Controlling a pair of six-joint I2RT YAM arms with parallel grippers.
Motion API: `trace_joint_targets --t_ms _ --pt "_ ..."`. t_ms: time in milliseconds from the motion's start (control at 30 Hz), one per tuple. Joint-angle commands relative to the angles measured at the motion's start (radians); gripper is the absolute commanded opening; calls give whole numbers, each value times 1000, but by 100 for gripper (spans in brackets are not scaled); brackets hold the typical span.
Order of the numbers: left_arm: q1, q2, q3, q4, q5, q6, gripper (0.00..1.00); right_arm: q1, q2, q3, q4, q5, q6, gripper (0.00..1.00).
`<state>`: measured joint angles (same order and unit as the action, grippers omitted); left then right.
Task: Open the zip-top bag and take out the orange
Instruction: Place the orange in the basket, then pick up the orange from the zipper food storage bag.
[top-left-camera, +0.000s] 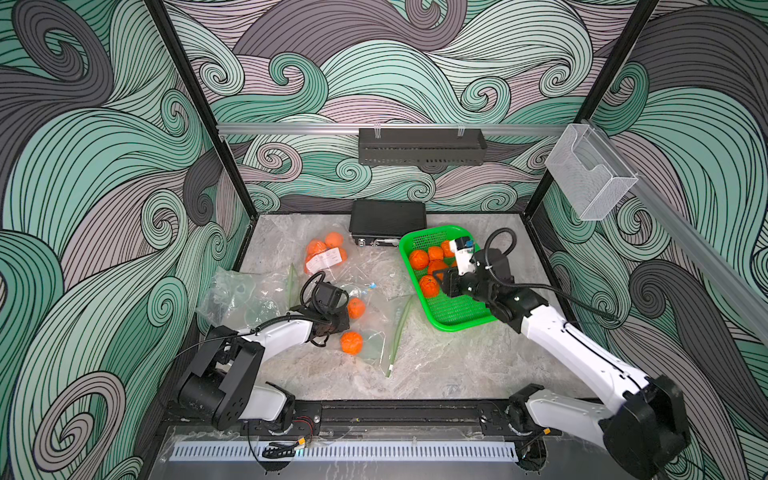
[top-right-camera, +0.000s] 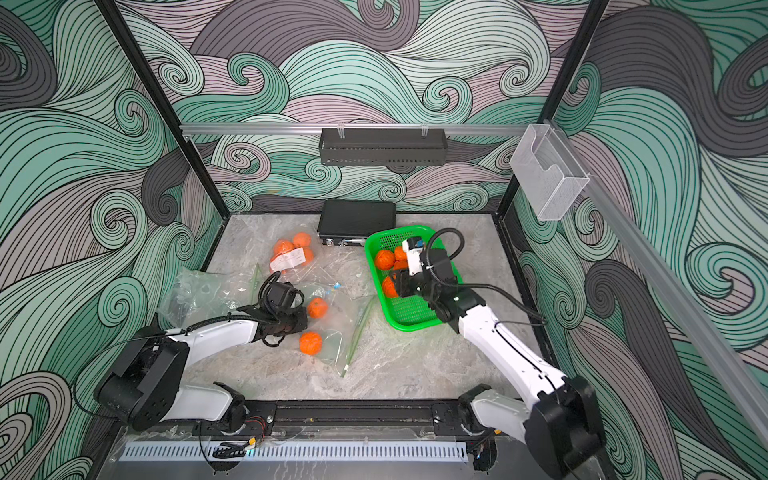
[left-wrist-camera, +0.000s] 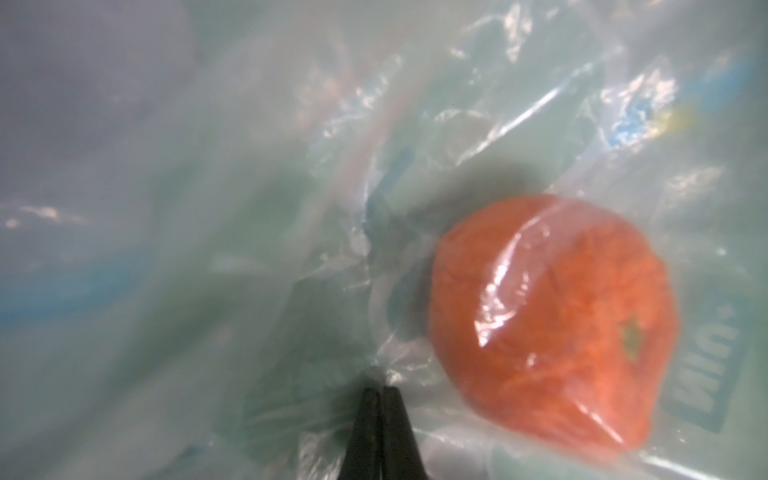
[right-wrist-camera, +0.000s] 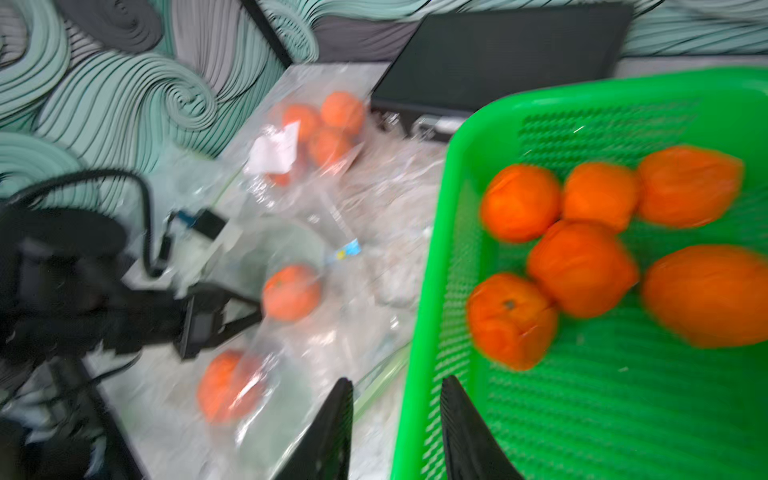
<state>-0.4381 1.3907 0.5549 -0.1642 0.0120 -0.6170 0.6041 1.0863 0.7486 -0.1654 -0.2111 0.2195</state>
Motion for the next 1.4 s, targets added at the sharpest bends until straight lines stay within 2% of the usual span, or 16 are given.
trace_joint_targets --t_ms 0,200,333,667,933,1033,1167,1300,1367 --pt "-4 25 6 -75 -1 10 0 100 -34 -78 3 -1 -48 27" --pt "-5 25 5 -75 -3 8 0 252 38 -162 88 26 -78 21" --pt "-5 25 8 -76 -4 9 0 322 149 -133 120 67 -89 20" --pt "-4 25 6 -77 -1 10 0 335 356 -64 200 100 -120 14" --pt "-4 25 6 -77 -1 10 0 335 490 -11 225 92 -139 14" --pt "-4 25 7 -76 0 9 0 335 523 -5 261 58 -163 20" --pt "-4 25 5 -75 0 8 0 335 570 8 314 -14 -197 35" --pt "-5 25 10 -73 0 6 0 335 597 -13 389 -43 -222 44" --pt "-5 25 39 -104 12 -1 12 335 608 -30 431 -55 -233 47"
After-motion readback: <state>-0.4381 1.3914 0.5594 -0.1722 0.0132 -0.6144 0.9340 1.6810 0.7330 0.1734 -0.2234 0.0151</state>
